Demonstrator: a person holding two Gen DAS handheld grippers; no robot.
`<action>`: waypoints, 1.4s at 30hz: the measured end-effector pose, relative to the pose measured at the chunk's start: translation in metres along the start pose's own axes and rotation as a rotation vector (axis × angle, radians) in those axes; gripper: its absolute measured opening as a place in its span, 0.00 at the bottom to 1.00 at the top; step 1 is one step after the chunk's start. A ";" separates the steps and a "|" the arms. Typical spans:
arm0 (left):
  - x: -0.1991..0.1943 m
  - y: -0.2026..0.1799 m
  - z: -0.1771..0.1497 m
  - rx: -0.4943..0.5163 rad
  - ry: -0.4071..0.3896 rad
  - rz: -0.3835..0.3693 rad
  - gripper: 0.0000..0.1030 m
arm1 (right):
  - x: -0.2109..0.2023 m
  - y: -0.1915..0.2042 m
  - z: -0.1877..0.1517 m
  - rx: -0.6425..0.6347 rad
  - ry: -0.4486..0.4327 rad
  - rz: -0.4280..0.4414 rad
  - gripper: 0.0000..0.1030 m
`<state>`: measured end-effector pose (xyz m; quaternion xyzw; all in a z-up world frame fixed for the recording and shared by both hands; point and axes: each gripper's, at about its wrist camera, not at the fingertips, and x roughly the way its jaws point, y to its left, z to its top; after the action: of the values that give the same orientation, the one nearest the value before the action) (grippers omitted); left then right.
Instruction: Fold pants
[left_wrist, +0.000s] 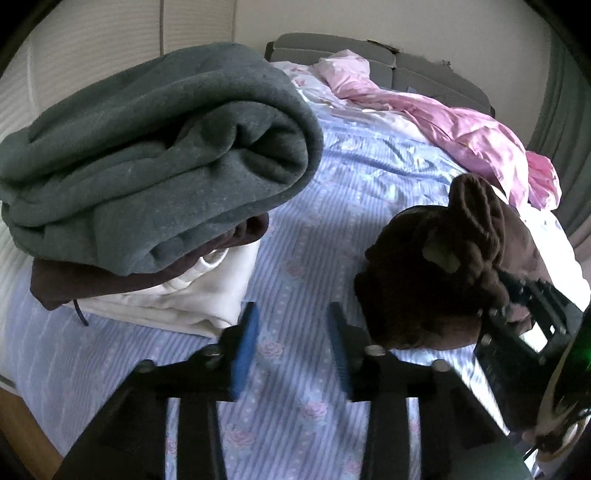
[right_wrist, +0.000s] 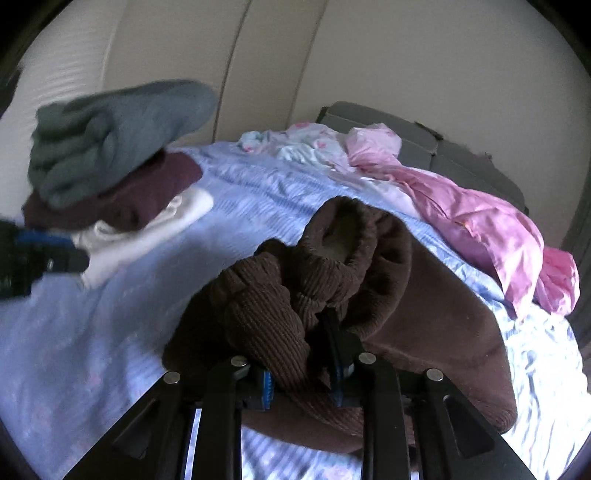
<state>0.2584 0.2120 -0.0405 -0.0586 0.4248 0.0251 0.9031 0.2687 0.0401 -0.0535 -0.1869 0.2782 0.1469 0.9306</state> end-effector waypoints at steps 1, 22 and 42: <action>-0.002 -0.001 0.000 -0.001 -0.005 0.002 0.42 | 0.000 0.004 -0.003 -0.024 0.004 0.001 0.28; -0.052 -0.050 0.017 0.123 -0.134 0.008 0.75 | -0.067 0.009 -0.008 -0.182 -0.116 0.076 1.00; 0.009 -0.169 0.067 0.158 -0.043 -0.239 0.75 | -0.058 -0.217 -0.034 0.448 0.004 -0.079 0.90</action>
<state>0.3307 0.0531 0.0093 -0.0369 0.3958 -0.1151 0.9103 0.2887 -0.1765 0.0111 0.0137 0.2984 0.0446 0.9533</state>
